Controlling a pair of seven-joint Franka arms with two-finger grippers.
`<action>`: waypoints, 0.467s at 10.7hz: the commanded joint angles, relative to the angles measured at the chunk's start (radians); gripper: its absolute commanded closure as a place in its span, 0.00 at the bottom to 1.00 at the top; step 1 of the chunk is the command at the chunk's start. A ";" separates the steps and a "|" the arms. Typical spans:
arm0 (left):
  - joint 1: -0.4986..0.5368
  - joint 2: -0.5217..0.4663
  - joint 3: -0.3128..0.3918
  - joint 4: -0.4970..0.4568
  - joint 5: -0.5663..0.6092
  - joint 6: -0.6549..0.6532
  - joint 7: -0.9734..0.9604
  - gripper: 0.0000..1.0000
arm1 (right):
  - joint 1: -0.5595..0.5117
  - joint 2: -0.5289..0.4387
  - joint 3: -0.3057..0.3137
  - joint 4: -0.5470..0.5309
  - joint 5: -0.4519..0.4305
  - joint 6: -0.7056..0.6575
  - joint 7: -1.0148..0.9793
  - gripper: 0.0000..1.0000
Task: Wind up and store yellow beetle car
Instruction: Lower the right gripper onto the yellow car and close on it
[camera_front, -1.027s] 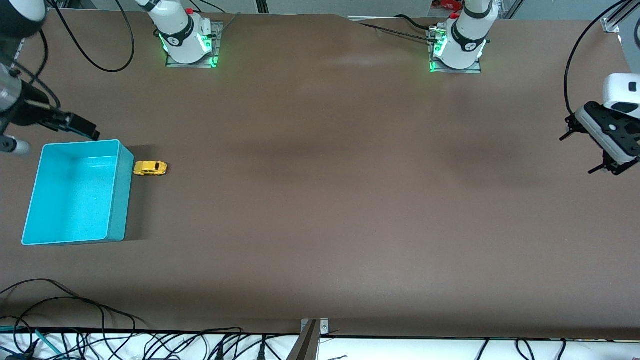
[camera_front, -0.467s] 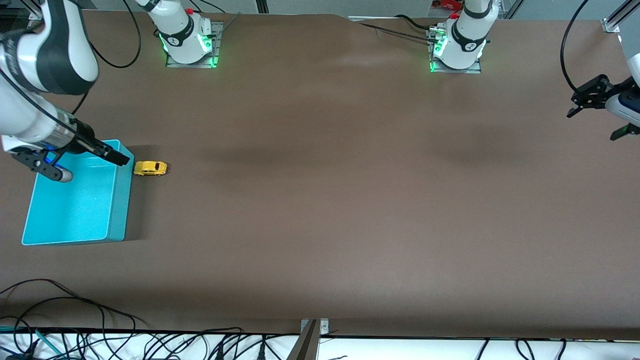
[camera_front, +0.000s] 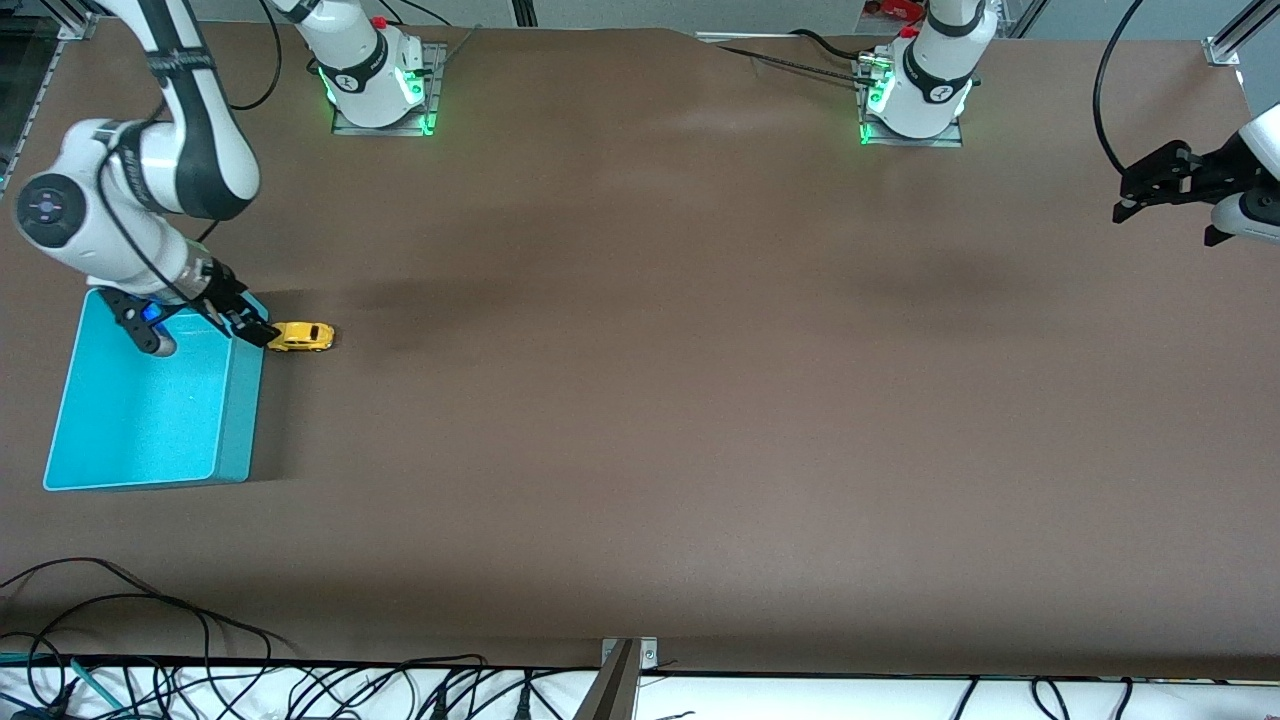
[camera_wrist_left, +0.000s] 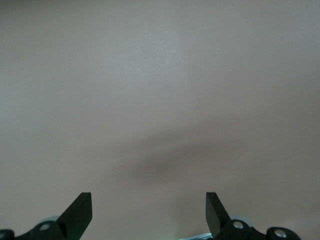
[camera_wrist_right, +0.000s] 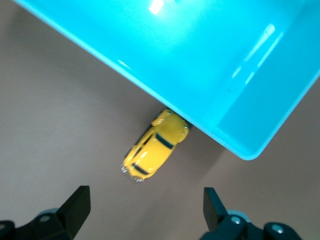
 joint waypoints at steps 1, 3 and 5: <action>-0.016 0.000 0.009 0.036 0.012 -0.023 -0.036 0.00 | -0.004 0.045 -0.020 -0.021 -0.013 0.066 0.169 0.00; -0.021 0.004 0.007 0.038 0.014 -0.023 -0.038 0.00 | -0.004 0.109 -0.020 -0.021 -0.013 0.137 0.317 0.00; -0.021 0.004 0.009 0.038 0.012 -0.023 -0.038 0.00 | -0.001 0.160 -0.020 -0.021 -0.013 0.217 0.423 0.00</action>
